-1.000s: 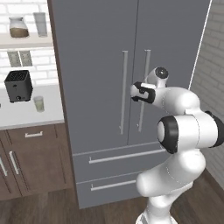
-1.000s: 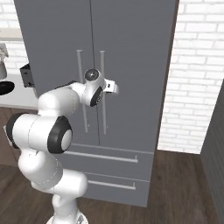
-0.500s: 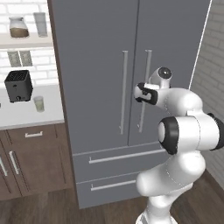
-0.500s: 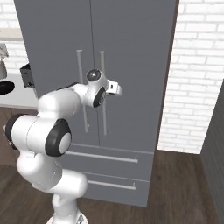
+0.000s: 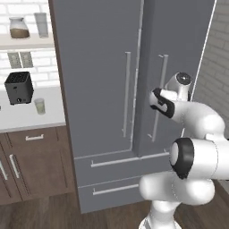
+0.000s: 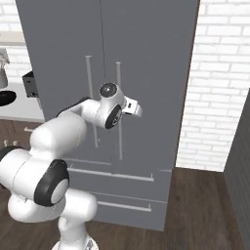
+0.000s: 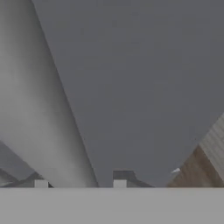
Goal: Grab a lemon wedge from the fridge and one ice cube from the ice bowl, and put them in the glass of lemonade.
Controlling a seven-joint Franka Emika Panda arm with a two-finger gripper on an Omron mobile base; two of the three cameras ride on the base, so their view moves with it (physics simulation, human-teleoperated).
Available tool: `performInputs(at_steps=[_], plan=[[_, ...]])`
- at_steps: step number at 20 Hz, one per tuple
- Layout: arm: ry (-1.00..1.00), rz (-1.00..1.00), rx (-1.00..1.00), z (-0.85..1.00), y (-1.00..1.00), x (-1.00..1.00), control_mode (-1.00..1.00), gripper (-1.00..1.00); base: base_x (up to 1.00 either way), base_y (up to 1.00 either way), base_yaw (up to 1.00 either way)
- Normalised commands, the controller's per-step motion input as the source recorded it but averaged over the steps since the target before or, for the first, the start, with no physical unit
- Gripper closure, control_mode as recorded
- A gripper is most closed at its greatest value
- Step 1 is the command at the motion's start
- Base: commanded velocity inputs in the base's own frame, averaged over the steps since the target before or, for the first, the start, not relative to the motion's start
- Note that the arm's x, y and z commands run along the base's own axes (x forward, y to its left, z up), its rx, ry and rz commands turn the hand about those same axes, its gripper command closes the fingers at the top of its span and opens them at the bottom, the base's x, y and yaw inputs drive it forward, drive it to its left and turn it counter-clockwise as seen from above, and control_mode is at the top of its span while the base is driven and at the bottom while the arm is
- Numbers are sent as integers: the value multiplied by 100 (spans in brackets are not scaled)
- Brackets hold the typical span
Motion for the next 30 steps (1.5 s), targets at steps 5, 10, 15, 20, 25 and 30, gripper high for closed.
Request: performInputs(at_steps=[5, 10, 15, 20, 25, 30], plan=[[2, -2, 7, 31, -79, -92, -100, 100, 0, 0, 0], [0, 0, 3, 20, -77, -67, -100, 100, 0, 0, 0], [0, 0, 1, 0, -80, -42, -100, 100, 0, 0, 0], [0, 0, 0, 1, -58, -19, -100, 100, 0, 0, 0], [3, -1, 0, 12, -25, -7, -100, -100, 0, 0, 0], [-1, 0, 0, 70, -5, -48, -100, -100, 0, 0, 0]])
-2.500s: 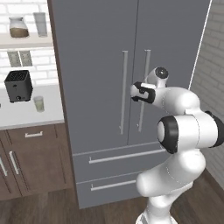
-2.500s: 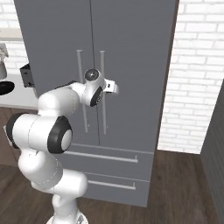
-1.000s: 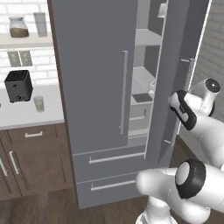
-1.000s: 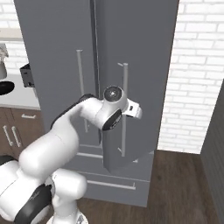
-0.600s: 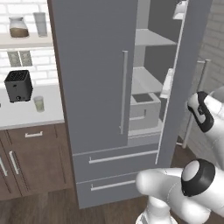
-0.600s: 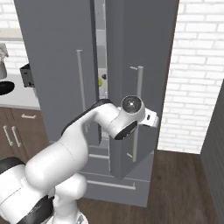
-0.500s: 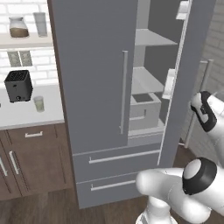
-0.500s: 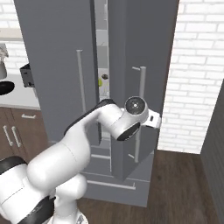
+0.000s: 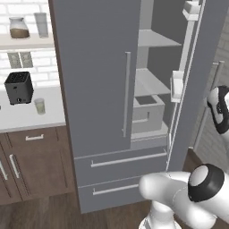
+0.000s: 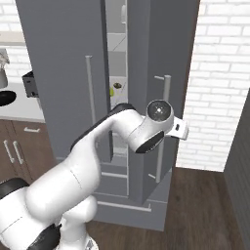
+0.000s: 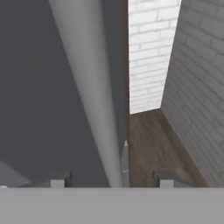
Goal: Grab a lemon wedge from the fridge and one ice cube from the ice bowl, and put them in the glass of lemonade.
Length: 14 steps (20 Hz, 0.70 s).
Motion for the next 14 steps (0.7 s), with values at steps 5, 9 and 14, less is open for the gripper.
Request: performInputs(at_steps=[5, 9, 14], plan=[[-6, 0, -3, 70, 18, -61, -100, -100, 0, 0, 0], [0, 0, -22, 25, 93, -26, -100, -100, 0, 0, 0], [3, 0, -41, 13, 100, 2, -100, -100, 0, 0, 0]])
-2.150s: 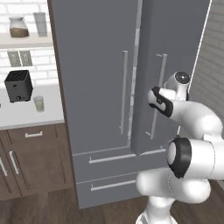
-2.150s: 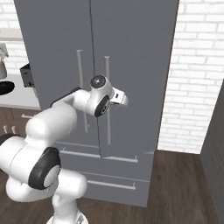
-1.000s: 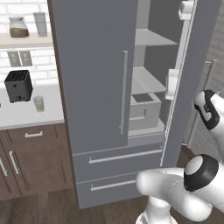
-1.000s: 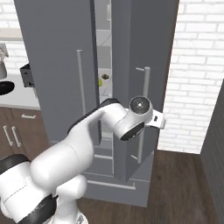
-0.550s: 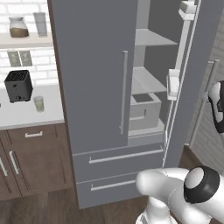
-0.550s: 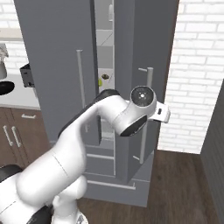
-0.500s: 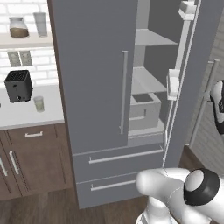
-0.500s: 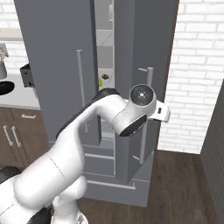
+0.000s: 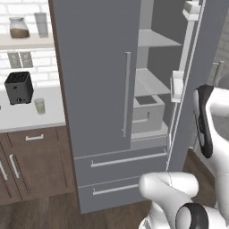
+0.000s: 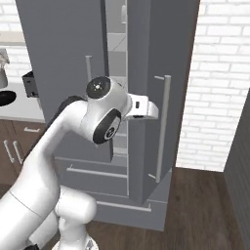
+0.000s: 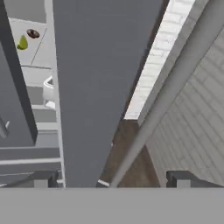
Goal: Grab a lemon wedge from the fridge and one ice cube from the ice bowl, and put them in the glass of lemonade.
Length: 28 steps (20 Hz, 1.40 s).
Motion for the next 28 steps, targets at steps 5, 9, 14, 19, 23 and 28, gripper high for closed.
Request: performInputs(at_steps=[5, 9, 14, 19, 23, 28], plan=[[12, 0, -42, 0, 100, 24, -100, -100, 0, 0, 0], [19, -1, -40, 2, 92, 47, -100, -100, 0, 0, 0], [31, -9, -42, 2, 51, 75, -100, -100, 0, 0, 0], [30, -18, -37, 0, 3, 95, -100, -100, 0, 0, 0], [25, -15, -32, 0, -2, 80, -100, -100, 0, 0, 0], [5, -6, -3, -4, -39, 13, -100, -100, 0, 0, 0]])
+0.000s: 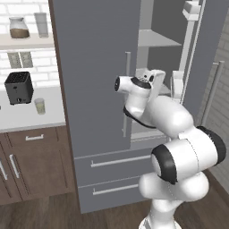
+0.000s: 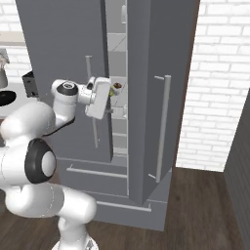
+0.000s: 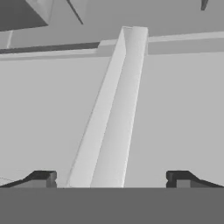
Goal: Grab a lemon wedge from the fridge and one ice cube from the ice bowl, and put them in the glass of lemonade.
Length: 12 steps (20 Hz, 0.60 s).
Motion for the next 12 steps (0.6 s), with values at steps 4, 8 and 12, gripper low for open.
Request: performInputs(at_steps=[4, 8, 12], plan=[[7, -5, 0, 0, -58, 0, -100, -100, 0, 0, 0], [7, -6, 0, 0, -58, 0, -100, -100, 0, 0, 0], [6, -5, 0, 0, -62, 0, -100, -100, 0, 0, 0]])
